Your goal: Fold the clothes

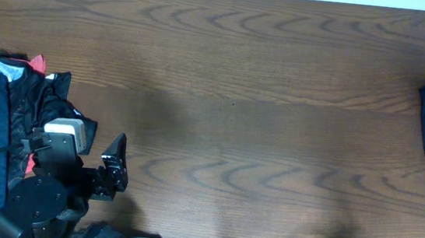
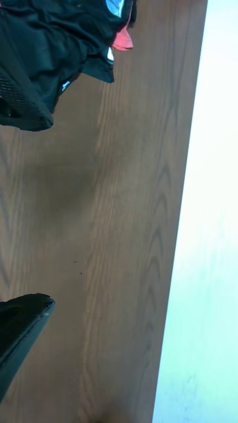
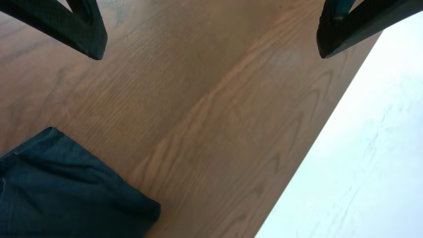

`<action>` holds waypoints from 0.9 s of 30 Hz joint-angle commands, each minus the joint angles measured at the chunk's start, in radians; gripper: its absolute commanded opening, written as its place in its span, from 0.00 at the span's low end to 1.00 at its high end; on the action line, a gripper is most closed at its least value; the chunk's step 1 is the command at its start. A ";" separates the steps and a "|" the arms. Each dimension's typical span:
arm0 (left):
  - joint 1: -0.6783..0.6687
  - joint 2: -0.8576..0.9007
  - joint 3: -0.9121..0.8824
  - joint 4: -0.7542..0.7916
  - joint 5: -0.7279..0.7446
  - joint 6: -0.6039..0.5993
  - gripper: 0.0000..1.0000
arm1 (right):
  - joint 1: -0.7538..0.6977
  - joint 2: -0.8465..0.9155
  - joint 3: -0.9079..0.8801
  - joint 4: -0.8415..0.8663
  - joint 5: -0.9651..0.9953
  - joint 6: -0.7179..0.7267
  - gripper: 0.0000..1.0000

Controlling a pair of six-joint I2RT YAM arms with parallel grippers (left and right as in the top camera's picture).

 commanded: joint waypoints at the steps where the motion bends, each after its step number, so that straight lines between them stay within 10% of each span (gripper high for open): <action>1: 0.000 -0.004 -0.001 0.000 -0.024 0.017 0.80 | 0.007 -0.004 -0.001 -0.002 -0.010 0.008 0.99; 27: 0.000 -0.004 -0.001 -0.008 -0.024 0.017 0.80 | 0.007 -0.004 -0.001 -0.002 -0.010 0.008 0.99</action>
